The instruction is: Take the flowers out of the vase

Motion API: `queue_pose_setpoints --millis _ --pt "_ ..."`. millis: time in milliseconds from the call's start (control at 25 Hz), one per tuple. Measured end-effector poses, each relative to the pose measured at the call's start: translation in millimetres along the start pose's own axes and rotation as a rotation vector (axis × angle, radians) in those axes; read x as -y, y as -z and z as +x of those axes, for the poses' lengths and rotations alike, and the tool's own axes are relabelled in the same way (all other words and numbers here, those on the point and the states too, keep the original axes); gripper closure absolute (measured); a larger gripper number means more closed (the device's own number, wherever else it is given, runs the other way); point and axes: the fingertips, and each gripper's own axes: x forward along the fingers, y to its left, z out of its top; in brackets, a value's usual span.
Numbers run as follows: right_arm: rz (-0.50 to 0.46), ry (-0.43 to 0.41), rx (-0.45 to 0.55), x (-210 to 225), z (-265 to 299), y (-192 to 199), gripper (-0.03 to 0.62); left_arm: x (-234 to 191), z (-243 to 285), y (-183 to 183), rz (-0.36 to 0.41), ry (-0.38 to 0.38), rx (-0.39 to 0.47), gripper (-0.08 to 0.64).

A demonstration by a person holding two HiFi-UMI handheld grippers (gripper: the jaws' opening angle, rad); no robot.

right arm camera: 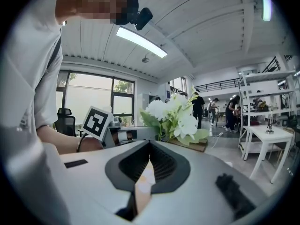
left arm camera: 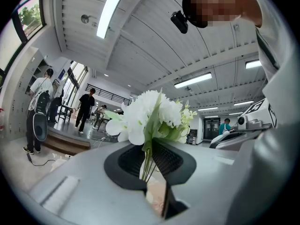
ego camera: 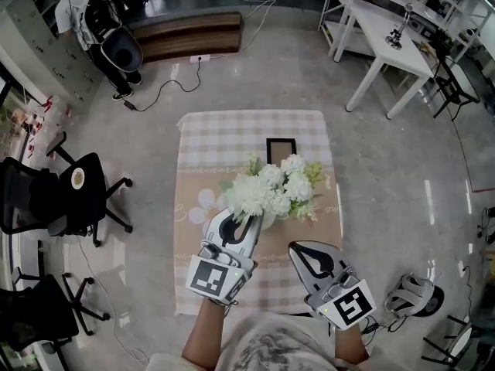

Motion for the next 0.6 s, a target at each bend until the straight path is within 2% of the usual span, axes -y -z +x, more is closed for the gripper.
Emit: queue_pose_setpoints --millis 600 --pt "-0.024 -0.006 0.057 -6 -14 -21 0.577 19 -7 -34 0.05 0.002 0.054 0.506"
